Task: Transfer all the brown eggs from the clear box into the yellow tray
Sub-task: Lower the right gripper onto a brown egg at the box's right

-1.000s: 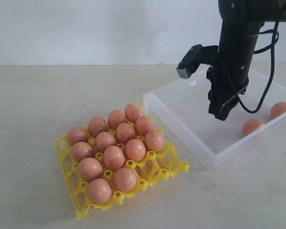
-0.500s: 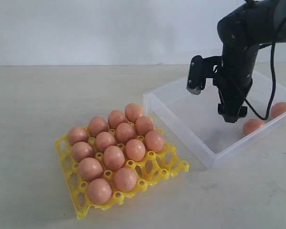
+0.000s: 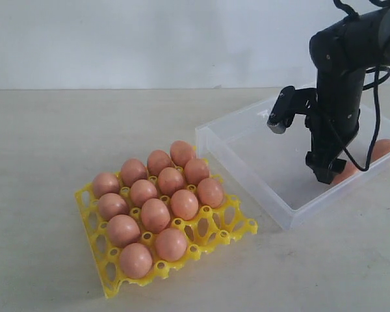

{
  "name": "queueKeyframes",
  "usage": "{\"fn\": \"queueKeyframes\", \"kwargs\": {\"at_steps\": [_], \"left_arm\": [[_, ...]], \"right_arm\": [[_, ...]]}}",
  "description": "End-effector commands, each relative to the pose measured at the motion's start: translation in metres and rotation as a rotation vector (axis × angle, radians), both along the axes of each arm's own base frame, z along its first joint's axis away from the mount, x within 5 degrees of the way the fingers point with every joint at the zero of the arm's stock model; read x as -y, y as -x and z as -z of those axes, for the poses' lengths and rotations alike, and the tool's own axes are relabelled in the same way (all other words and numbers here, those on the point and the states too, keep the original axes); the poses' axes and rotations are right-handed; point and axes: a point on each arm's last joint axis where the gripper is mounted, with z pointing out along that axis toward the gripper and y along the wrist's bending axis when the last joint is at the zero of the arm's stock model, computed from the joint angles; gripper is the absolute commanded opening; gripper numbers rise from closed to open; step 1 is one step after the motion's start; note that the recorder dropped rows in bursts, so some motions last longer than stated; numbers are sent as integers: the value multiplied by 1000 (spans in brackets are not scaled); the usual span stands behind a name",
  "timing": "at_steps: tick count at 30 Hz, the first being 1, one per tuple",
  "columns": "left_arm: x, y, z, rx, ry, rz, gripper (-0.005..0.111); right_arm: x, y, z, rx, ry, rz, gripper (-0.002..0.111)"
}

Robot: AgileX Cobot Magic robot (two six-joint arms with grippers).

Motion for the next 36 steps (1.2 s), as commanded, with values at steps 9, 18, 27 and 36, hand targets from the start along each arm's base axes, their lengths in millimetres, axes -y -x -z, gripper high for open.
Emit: {"fn": "queueKeyframes", "kwargs": {"at_steps": [9, 18, 27, 36], "left_arm": [[0, 0, 1, 0, 5, 7, 4], [0, 0, 1, 0, 5, 7, 4], [0, 0, 1, 0, 5, 7, 4], [0, 0, 1, 0, 5, 7, 4]], "right_arm": [[42, -7, 29, -22, -24, 137, 79], [49, -11, 45, 10, -50, 280, 57], [47, -18, 47, 94, -100, 335, 0], [38, -22, 34, 176, -239, 470, 0]]}}
